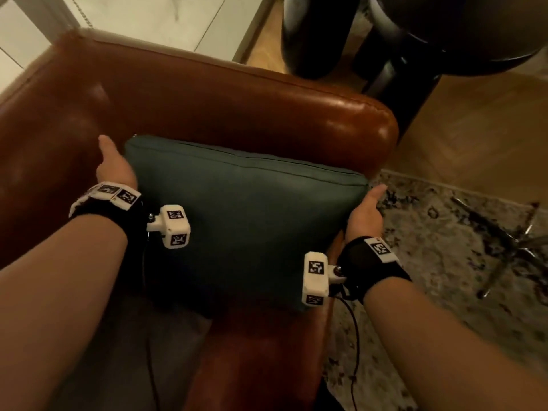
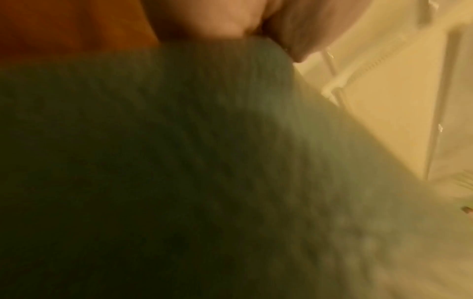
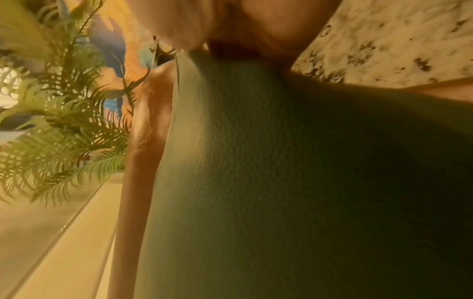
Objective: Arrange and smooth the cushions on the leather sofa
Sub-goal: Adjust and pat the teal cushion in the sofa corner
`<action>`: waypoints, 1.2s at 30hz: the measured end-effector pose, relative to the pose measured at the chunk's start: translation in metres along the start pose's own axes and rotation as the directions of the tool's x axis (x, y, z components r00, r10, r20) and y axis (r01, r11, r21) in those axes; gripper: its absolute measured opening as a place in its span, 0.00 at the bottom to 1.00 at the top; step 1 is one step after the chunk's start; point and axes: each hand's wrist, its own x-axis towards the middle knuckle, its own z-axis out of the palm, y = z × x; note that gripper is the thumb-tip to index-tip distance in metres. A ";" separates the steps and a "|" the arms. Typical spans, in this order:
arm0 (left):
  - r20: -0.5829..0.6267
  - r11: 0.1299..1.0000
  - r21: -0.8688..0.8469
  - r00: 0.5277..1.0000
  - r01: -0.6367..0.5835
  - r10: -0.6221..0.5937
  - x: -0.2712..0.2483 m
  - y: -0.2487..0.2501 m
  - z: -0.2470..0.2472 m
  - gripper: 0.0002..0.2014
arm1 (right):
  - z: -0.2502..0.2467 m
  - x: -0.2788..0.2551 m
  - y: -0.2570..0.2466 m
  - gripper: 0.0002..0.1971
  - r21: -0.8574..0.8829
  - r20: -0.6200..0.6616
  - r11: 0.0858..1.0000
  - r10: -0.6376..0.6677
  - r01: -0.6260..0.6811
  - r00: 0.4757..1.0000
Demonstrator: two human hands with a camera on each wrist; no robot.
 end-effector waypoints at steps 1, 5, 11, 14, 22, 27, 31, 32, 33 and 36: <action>0.027 1.000 0.004 0.999 0.020 -0.021 -0.004 0.001 0.001 0.40 | 0.003 -0.001 0.002 0.39 -0.013 0.015 1.000 -0.013 0.013 1.000; 0.065 0.984 0.178 0.998 -0.013 0.002 -0.001 0.003 0.005 0.30 | 0.015 -0.008 -0.002 0.35 -0.053 -0.020 0.996 -0.073 0.072 0.997; 0.045 0.972 0.206 0.994 -0.111 0.103 -0.003 0.006 0.003 0.26 | 0.005 0.001 -0.013 0.32 0.029 -0.083 0.999 -0.038 0.040 0.996; -0.178 0.881 0.326 0.893 -0.342 0.413 -0.027 0.021 0.010 0.29 | 0.007 -0.006 -0.030 0.18 -0.229 -0.149 0.806 -0.584 0.546 0.798; 0.761 -0.008 0.511 0.448 -0.859 0.469 -0.053 0.036 0.056 0.32 | 0.062 -0.009 -0.033 0.38 -0.686 0.673 -0.118 -0.479 0.718 0.564; 0.589 0.068 0.737 0.689 -0.672 0.423 0.001 0.037 0.021 0.40 | 0.026 0.020 -0.040 0.43 -0.769 0.583 -0.083 -0.497 0.633 0.643; 0.267 0.331 0.871 0.915 -0.363 0.301 0.026 0.041 -0.017 0.39 | 0.001 0.029 -0.042 0.38 -0.860 0.439 -0.014 -0.532 0.510 0.724; 0.228 0.379 0.842 0.890 -0.384 0.395 0.021 0.043 -0.017 0.35 | 0.002 0.023 -0.042 0.33 -0.851 0.418 -0.020 -0.629 0.524 0.656; 0.228 0.368 0.795 0.800 -0.482 0.555 0.011 0.046 -0.011 0.31 | 0.011 0.015 -0.042 0.28 -0.812 0.421 -0.010 -0.702 0.584 0.574; 0.460 0.099 0.531 0.385 -0.841 0.800 -0.053 0.040 0.032 0.25 | 0.059 -0.018 -0.032 0.23 -0.551 0.574 -0.018 -0.734 0.834 0.363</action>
